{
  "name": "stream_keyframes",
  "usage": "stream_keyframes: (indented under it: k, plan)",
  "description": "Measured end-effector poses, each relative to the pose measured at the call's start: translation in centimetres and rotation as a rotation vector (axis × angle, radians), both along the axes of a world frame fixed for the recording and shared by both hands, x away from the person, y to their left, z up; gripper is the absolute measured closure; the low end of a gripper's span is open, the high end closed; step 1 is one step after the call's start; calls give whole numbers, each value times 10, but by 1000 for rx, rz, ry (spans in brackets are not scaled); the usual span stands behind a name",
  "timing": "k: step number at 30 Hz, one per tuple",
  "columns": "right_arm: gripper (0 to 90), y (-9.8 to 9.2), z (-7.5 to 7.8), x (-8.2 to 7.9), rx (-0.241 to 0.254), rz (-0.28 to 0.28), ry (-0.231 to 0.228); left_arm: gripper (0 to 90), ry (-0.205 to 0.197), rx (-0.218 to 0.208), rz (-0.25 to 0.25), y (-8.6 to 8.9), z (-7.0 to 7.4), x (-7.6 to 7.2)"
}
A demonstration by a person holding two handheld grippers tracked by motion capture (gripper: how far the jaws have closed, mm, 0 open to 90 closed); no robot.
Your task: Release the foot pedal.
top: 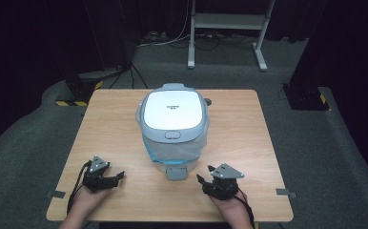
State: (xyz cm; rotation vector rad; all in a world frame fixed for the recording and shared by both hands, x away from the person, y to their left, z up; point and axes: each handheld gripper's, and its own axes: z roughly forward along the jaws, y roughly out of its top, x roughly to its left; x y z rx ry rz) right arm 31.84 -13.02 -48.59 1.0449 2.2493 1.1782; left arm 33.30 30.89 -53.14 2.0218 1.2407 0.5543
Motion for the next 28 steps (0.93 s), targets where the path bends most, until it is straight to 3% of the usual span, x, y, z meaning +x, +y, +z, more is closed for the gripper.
stream_keyframes:
  k: [6,11,13,15,18,21,23,26,28]
  plan:
    - [315,-53,-14,21,-14,-164,4,245,-1,0,2,0,0,-1]
    - [305,-87,-21,40,-37,-264,35,245,-2,0,-1,0,0,-2]
    - [298,-94,-23,45,-54,-282,38,245,-2,0,-1,0,0,-2]
    - [305,-99,-27,50,-59,-297,75,245,-2,0,1,0,0,-1]
    - [269,-103,-36,54,-60,-361,68,246,-2,0,3,0,0,-2]
    - [251,-103,-40,58,-82,-345,137,247,-3,-1,7,0,0,-2]
    - [250,-101,-41,58,-93,-339,134,248,-2,0,6,0,0,-2]
    - [338,-96,-40,55,-81,-365,127,249,-1,0,-5,0,0,-2]
    - [327,-90,-40,52,-81,-359,125,249,-2,-1,-12,0,0,-2]
